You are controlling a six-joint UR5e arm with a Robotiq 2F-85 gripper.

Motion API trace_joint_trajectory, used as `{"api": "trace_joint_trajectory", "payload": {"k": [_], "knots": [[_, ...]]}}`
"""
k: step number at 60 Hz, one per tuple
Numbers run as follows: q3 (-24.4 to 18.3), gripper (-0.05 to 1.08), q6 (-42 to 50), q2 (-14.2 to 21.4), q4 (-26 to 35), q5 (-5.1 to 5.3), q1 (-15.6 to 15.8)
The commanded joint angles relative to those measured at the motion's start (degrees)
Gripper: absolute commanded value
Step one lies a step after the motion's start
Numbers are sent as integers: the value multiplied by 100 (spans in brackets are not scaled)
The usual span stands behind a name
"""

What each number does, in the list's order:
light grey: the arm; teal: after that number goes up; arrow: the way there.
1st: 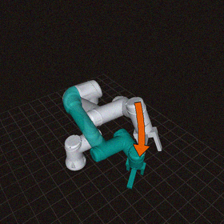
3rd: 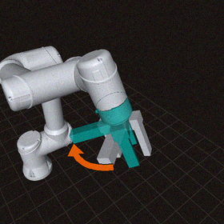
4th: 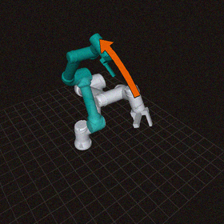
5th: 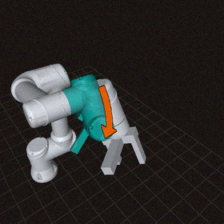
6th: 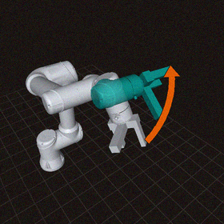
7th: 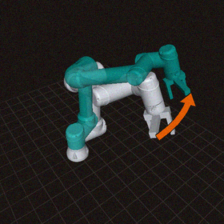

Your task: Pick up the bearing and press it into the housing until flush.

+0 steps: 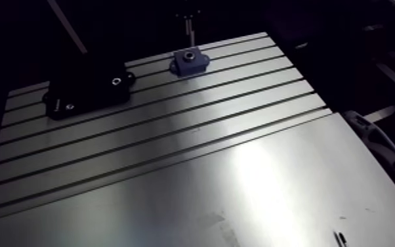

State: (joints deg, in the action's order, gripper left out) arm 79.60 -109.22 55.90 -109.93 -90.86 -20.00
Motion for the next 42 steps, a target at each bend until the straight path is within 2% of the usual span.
{"api": "trace_joint_trajectory", "payload": {"k": [1, 21, 42], "knots": [[73, 108, -25, -23, -40, -24, 4], [269, 108, -17, -127, -329, -7, 13], [263, 108, -42, -215, -376, -15, 13]]}}
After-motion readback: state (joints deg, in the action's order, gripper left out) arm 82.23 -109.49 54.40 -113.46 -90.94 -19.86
